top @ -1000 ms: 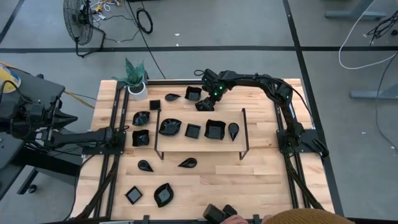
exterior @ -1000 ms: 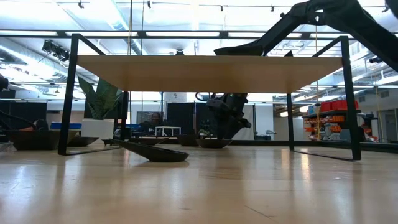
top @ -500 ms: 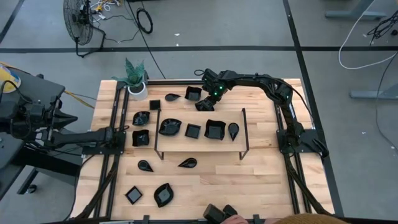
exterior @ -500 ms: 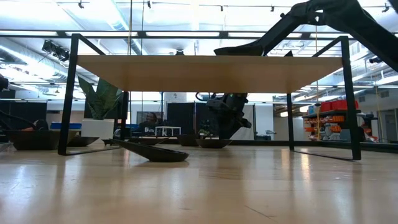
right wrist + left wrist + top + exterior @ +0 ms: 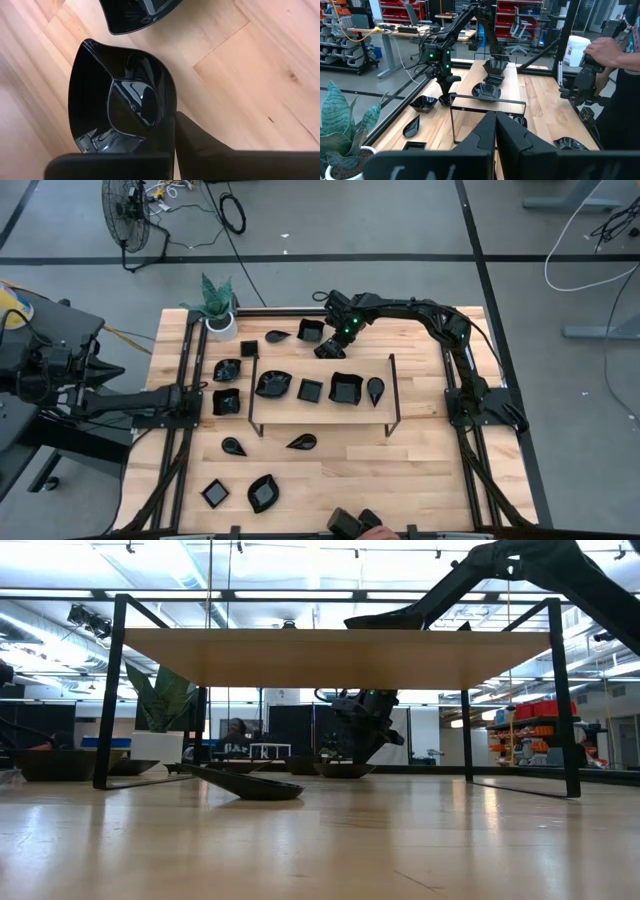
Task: Pick & Place Mini shaped plates
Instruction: Stack the leaf shaped plate on top of the leaf shaped plate on the shelf
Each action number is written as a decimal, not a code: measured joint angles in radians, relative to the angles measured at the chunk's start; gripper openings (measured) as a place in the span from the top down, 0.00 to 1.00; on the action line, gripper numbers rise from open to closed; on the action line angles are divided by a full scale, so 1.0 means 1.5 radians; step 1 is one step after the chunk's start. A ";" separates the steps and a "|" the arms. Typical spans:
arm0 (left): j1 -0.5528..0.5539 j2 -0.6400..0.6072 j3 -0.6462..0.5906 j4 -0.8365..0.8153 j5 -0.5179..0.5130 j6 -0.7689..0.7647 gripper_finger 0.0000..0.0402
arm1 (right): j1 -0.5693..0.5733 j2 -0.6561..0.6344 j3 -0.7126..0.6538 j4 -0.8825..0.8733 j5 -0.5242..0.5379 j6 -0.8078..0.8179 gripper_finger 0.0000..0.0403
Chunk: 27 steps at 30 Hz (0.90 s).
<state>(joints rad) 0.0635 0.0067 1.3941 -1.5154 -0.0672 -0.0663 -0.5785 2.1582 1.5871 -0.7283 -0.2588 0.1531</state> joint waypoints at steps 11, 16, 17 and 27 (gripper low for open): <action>0.000 0.000 0.000 0.000 0.000 0.000 0.95 | -0.009 -0.057 0.000 -0.001 0.004 0.032 1.00; 0.000 0.000 0.000 0.000 0.000 0.000 0.95 | -0.014 -0.091 0.000 -0.004 0.007 0.033 1.00; 0.000 0.000 0.000 0.000 0.000 0.000 0.95 | -0.014 -0.098 0.000 -0.005 0.007 0.035 1.00; 0.000 0.000 0.000 0.000 0.000 0.000 0.95 | -0.014 -0.168 0.017 -0.010 0.005 0.050 1.00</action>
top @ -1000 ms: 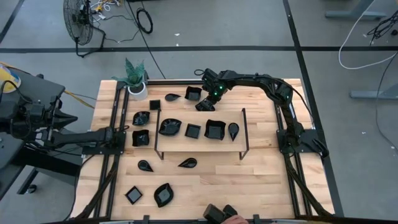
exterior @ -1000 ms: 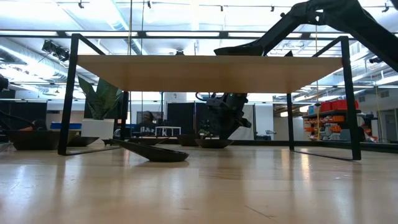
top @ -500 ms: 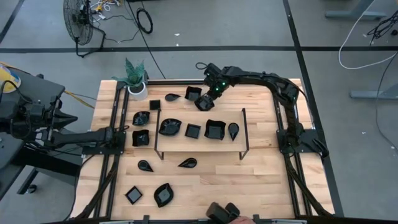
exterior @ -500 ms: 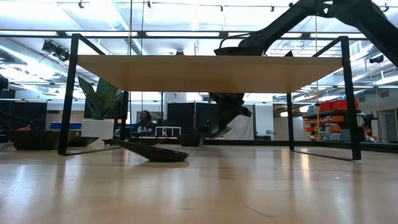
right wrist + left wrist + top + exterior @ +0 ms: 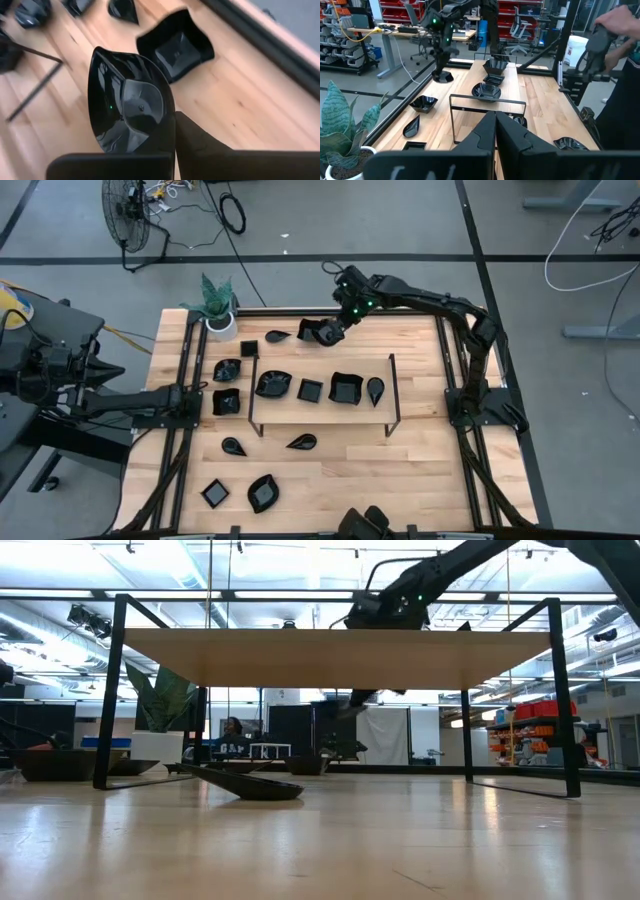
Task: Pick & Place Mini shaped plates
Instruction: Stack the leaf shaped plate on top of the leaf shaped plate on the shelf
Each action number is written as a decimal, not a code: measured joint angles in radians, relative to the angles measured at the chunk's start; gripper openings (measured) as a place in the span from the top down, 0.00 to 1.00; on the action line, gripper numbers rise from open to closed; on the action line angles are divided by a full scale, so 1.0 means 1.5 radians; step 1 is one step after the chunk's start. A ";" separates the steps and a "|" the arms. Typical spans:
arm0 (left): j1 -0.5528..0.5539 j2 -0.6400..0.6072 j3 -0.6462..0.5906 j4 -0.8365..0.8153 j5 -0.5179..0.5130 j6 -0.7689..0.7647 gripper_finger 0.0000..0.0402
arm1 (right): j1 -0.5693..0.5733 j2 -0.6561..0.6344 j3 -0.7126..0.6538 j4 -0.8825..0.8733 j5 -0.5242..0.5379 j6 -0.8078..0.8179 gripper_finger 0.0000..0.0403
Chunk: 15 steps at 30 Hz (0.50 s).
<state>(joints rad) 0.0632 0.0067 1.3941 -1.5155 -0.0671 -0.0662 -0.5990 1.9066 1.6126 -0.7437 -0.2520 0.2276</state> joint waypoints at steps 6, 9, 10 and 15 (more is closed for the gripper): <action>0.000 0.000 0.000 0.000 0.000 0.000 0.95 | 0.010 -0.008 0.087 -0.052 0.000 -0.002 1.00; 0.000 0.000 0.000 0.000 0.000 0.000 0.95 | 0.019 -0.008 0.130 -0.056 -0.002 -0.005 1.00; 0.000 0.000 0.000 0.000 0.000 0.000 0.95 | 0.023 -0.008 0.144 -0.060 -0.002 -0.005 1.00; 0.000 0.000 0.000 0.000 0.000 0.000 0.95 | 0.041 -0.008 0.204 -0.064 -0.043 -0.004 1.00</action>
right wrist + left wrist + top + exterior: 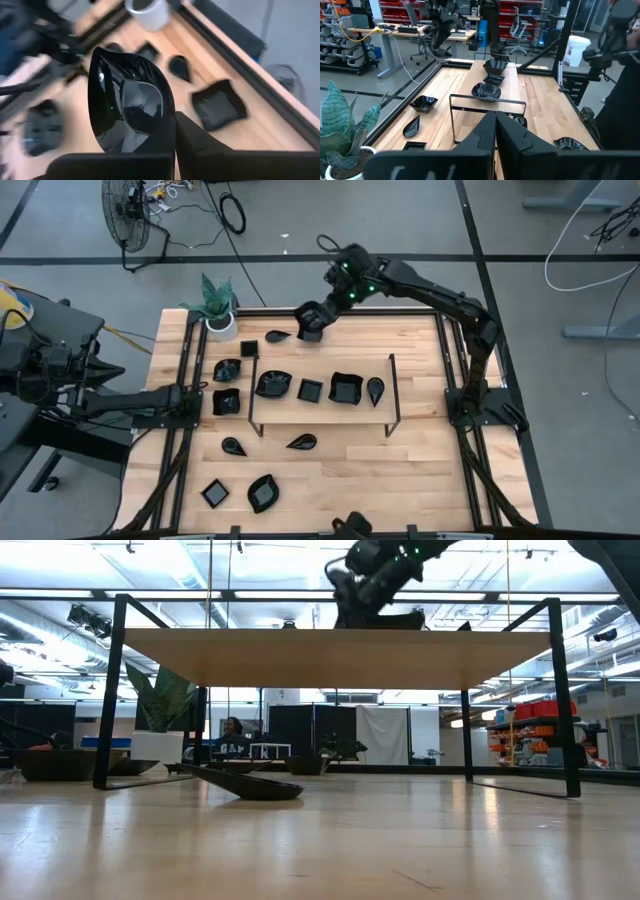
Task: Pick & Place Mini shaped plates
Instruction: Stack the leaf shaped plate on top of the leaf shaped plate on the shelf
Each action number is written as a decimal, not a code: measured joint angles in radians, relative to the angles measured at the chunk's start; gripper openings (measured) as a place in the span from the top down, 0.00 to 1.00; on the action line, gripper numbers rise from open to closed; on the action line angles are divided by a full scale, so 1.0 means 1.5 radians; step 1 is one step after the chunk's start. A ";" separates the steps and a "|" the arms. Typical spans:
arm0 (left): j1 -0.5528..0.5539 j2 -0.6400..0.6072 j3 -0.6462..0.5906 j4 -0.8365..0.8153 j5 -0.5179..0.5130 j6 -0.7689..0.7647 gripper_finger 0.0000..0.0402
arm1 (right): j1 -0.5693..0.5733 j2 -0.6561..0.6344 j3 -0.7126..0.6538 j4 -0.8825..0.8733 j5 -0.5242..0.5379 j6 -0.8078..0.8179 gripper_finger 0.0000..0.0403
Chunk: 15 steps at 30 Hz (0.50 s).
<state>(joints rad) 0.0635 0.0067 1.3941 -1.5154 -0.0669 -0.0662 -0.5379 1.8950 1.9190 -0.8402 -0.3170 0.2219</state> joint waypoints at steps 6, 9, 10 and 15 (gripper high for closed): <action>0.000 0.000 0.000 0.000 0.000 0.000 0.95 | 0.030 0.000 0.047 0.018 -0.087 -0.014 1.00; 0.000 0.000 0.000 0.000 0.000 0.000 0.95 | 0.042 0.000 0.055 0.041 -0.142 -0.023 1.00; 0.000 0.000 0.000 0.000 0.000 0.000 0.95 | 0.046 0.000 0.055 0.053 -0.164 -0.031 1.00; 0.000 0.000 0.000 0.000 0.000 0.000 0.95 | 0.067 0.000 0.055 0.072 -0.197 -0.089 1.00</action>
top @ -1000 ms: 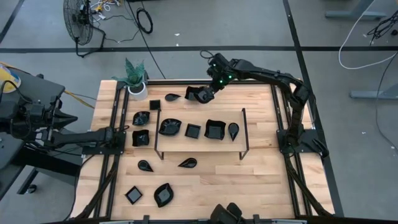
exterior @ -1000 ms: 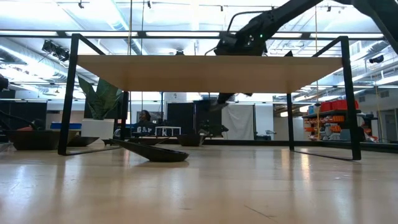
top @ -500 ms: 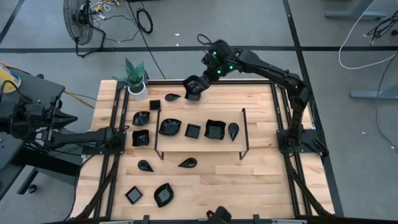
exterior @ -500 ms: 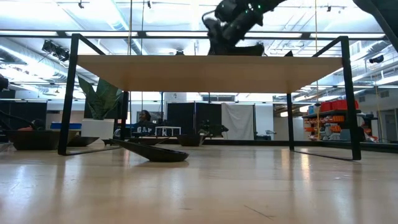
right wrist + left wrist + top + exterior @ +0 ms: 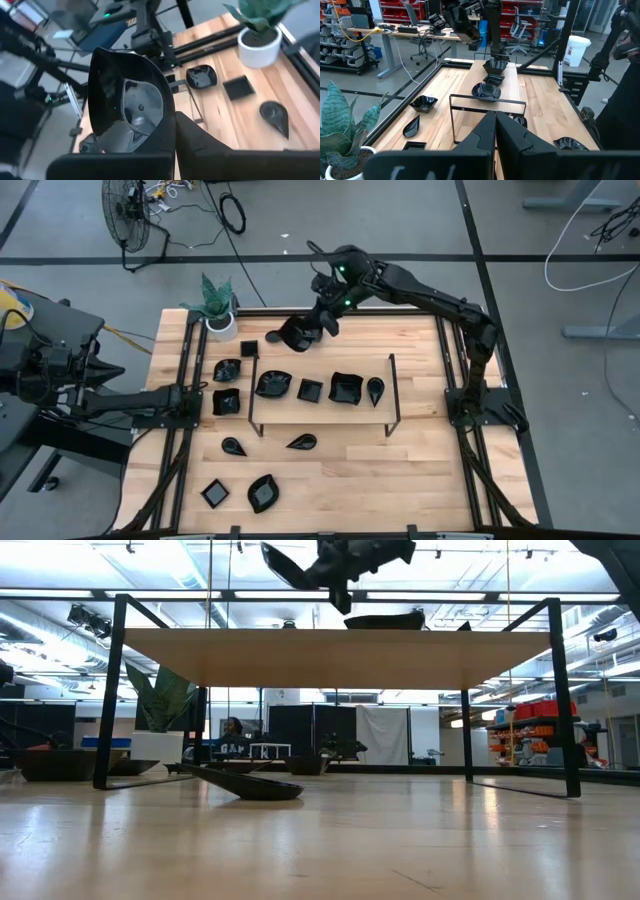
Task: Pick & Place Mini shaped plates
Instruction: Stack the leaf shaped plate on top of the leaf shaped plate on the shelf
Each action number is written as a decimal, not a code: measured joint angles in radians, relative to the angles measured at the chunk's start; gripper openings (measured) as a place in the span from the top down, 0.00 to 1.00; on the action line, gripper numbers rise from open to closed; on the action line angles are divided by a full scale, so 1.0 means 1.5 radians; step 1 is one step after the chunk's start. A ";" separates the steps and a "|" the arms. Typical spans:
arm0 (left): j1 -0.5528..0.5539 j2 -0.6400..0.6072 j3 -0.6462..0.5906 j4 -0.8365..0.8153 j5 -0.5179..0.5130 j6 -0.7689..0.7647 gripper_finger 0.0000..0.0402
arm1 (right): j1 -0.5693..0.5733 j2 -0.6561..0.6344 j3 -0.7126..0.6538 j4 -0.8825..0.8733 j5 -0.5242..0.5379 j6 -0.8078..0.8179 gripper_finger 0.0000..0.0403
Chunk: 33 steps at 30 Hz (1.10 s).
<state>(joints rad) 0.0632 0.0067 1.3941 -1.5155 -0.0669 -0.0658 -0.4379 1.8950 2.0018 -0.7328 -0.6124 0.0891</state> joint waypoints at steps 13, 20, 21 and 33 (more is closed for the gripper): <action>0.000 0.000 0.000 0.000 0.000 0.000 0.95 | 0.044 0.028 0.000 0.075 -0.015 -0.055 1.00; 0.000 0.000 0.000 0.000 0.000 0.000 0.95 | 0.070 0.063 0.000 0.120 -0.026 -0.039 1.00; 0.000 0.000 0.000 0.000 0.000 0.000 0.95 | 0.073 0.069 0.000 0.125 -0.032 -0.037 1.00; 0.000 0.000 0.000 0.000 0.000 0.000 0.95 | 0.094 0.151 0.000 0.145 -0.045 -0.048 1.00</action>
<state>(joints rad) 0.0635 0.0067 1.3942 -1.5158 -0.0669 -0.0663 -0.2974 2.1214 2.0014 -0.5155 -0.6806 0.0172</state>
